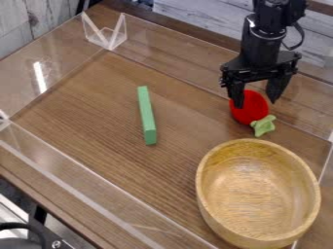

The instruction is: Move the red object to the left side of the table

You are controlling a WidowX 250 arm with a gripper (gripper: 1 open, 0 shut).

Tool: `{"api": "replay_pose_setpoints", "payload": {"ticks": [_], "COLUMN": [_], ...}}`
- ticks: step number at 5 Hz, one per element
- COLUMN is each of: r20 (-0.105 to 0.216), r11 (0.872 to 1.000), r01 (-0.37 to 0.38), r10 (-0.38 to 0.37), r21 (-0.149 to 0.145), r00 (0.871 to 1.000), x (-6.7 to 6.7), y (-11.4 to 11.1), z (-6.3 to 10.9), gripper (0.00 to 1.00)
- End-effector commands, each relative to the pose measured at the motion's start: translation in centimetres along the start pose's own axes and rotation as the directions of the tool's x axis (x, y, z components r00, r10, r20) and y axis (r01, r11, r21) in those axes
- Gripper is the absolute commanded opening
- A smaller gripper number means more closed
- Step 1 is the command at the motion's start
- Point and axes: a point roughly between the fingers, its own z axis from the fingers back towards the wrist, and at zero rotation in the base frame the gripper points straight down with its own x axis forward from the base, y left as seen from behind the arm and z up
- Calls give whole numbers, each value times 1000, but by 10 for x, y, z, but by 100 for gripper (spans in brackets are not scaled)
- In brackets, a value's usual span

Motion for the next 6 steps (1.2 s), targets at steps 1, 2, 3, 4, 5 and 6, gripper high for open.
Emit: {"api": "replay_pose_setpoints", "payload": {"ticks": [1, 2, 3, 4, 5, 6], "r20": [50, 57, 64, 71, 76, 79], "r11": [999, 999, 999, 999, 999, 999], "r01": [5, -4, -13, -18, -20, -23], "r10": [-3, 6, 16, 20, 22, 26], "r21": [-49, -46, -37, -37, -36, -35], "r00": [999, 998, 998, 997, 997, 997], "x": [6, 7, 8, 8, 8, 9], "y": [-13, -14, -13, -13, -14, -14], "z": [18, 17, 15, 17, 19, 20], "gripper": [100, 100, 100, 100, 100, 100]}}
